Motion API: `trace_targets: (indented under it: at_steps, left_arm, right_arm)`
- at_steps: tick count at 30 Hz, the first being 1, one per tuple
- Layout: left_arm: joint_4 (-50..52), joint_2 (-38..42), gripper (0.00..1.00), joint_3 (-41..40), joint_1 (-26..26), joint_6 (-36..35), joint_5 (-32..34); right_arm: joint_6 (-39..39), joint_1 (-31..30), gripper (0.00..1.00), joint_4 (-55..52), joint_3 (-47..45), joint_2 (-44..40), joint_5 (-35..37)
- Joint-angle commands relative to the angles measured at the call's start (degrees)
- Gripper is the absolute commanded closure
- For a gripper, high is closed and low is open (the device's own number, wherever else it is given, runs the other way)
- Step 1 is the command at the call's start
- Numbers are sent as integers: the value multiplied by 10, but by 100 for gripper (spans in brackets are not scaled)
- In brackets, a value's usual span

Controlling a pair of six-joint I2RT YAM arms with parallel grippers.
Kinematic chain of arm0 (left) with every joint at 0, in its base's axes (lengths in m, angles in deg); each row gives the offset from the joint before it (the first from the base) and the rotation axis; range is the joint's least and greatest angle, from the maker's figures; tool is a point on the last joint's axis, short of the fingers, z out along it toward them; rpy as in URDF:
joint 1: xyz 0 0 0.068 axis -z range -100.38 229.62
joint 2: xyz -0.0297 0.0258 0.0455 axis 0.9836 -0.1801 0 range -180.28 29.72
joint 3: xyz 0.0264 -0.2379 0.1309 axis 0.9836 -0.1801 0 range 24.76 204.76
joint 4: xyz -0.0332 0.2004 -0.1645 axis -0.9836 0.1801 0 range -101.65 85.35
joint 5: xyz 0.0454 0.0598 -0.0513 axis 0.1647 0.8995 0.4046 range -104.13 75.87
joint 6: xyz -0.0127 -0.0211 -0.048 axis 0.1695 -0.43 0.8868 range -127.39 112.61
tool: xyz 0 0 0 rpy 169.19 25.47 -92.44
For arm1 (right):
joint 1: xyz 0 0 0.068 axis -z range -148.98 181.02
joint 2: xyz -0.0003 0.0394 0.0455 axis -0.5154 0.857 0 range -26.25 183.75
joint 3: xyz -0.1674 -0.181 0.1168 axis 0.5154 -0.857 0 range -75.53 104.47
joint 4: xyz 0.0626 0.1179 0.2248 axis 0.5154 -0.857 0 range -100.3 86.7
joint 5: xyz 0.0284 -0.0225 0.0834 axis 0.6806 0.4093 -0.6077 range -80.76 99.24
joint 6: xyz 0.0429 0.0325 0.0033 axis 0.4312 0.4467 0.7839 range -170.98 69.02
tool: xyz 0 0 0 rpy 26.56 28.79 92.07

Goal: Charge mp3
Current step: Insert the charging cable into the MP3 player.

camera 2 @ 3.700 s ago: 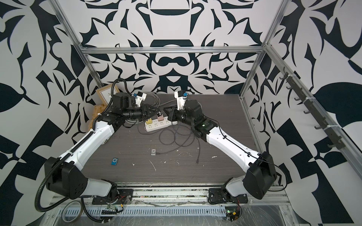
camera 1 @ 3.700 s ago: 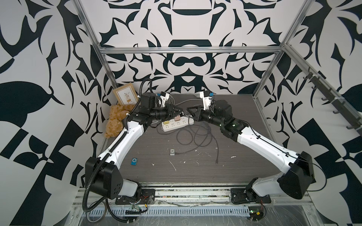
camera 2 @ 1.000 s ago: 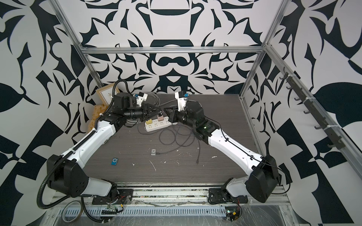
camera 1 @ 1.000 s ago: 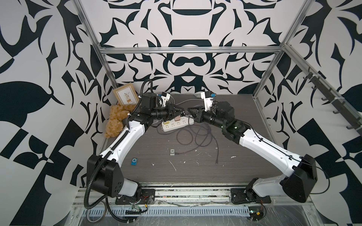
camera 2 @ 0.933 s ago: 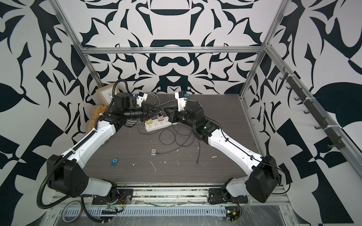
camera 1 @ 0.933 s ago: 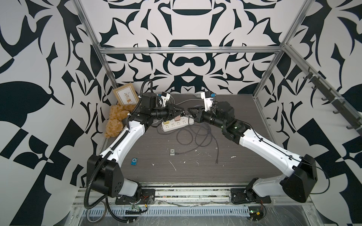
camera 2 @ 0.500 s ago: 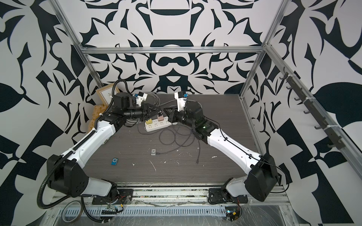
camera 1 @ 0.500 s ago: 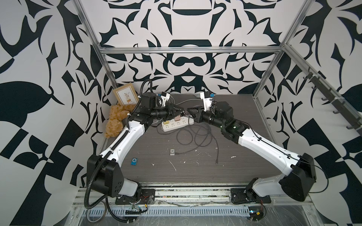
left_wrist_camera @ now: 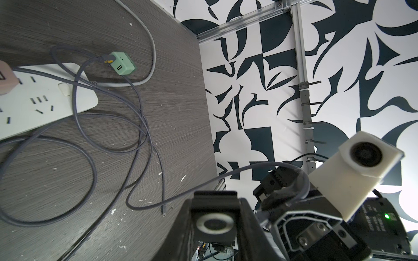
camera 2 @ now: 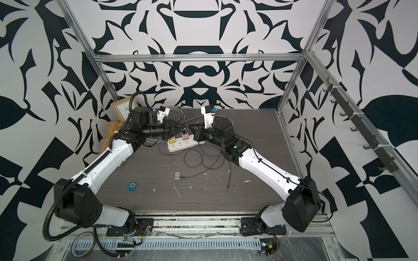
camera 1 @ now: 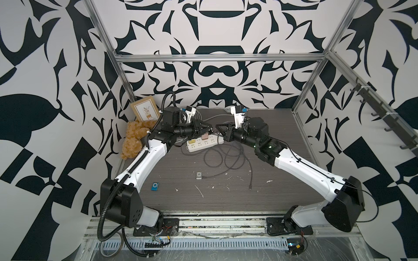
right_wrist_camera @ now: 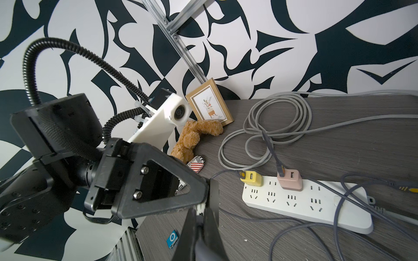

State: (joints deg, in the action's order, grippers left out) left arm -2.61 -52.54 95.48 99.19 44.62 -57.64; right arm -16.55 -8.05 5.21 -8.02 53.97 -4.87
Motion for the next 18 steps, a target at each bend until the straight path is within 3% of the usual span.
trace_targets:
  at_steps: [1,18]
  left_arm:
    - [-7,-3,100,17,0,-7,-25]
    - [5,-15,100,51,-1,-5,-32]
  right_arm:
    - [-16,0,100,-4,3,9,17]
    - [-104,-17,100,-83,6,24,16]
